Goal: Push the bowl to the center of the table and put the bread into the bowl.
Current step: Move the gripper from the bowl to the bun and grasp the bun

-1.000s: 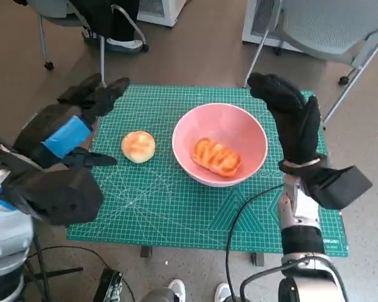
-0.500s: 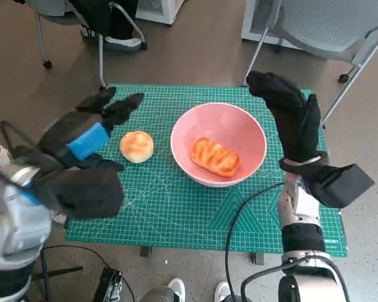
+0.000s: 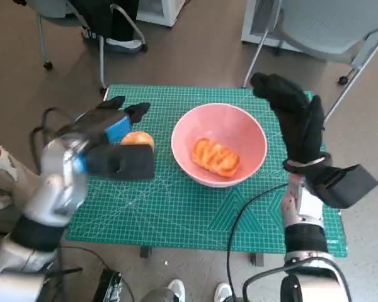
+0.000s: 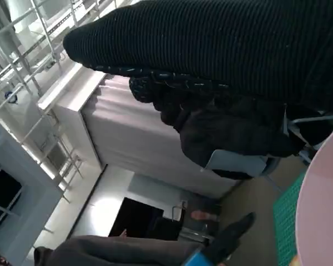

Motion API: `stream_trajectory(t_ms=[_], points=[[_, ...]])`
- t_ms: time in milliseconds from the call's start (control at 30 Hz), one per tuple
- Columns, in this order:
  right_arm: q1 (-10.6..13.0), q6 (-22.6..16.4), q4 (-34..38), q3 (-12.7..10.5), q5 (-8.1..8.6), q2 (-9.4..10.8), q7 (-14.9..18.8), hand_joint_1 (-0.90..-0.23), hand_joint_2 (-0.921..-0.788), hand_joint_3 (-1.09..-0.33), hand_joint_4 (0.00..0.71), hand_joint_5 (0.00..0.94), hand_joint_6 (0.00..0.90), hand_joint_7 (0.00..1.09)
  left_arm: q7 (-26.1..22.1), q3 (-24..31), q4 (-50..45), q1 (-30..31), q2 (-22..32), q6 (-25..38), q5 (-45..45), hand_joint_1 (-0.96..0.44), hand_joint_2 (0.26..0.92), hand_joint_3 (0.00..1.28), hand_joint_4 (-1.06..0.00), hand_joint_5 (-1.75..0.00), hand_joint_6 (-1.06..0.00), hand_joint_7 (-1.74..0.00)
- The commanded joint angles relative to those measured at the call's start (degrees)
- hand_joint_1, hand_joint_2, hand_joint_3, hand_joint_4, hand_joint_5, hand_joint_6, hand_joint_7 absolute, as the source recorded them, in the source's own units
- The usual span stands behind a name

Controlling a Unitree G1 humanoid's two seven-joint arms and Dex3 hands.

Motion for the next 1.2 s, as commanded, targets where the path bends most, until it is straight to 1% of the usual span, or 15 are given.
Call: stream_trajectory(t_ms=[33, 167, 533, 1033, 1200], points=[[1.5, 0.6, -0.4, 0.0, -0.03, -0.5, 0.0, -0.661, -0.921, -0.811, 0.167, 0.002, 0.008, 0.51, 0.2, -2.2, 6.8, -4.0, -1.5, 0.3, 1.5, -0.44, 0.671, 0.0, 0.0, 0.0, -0.16, 0.0], [1.9, 0.4, -0.7, -0.1, -0.23, -0.8, -0.3, -0.662, -0.921, -0.812, 0.167, 0.002, 0.009, 0.52, 1.2, -3.3, 12.4, -6.1, -2.7, 0.1, 1.8, -0.44, 0.671, 0.0, 0.0, 0.0, -0.16, 0.0], [2.0, 0.1, -0.5, -0.3, -0.73, -1.0, -0.8, -0.662, -0.921, -0.813, 0.168, 0.002, 0.001, 0.52, 2.9, -4.7, 22.5, -10.1, -4.9, -0.2, 1.1, -0.45, 0.675, 0.0, 0.0, 0.0, -0.16, 0.0], [1.9, 0.1, 0.0, -0.2, -0.75, -1.0, -0.9, -0.662, -0.921, -0.812, 0.174, 0.004, -0.001, 0.51, 3.4, -5.6, 30.3, -12.7, -7.0, -1.1, 0.1, -0.45, 0.674, 0.0, 0.0, 0.0, -0.15, 0.0], [2.1, 0.2, -0.2, -0.3, -0.73, -1.1, -0.9, -0.662, -0.921, -0.812, 0.178, 0.006, -0.001, 0.51, 4.3, -5.6, 33.6, -13.5, -7.7, -2.0, -0.3, -0.45, 0.674, 0.0, 0.0, 0.0, -0.15, 0.0]])
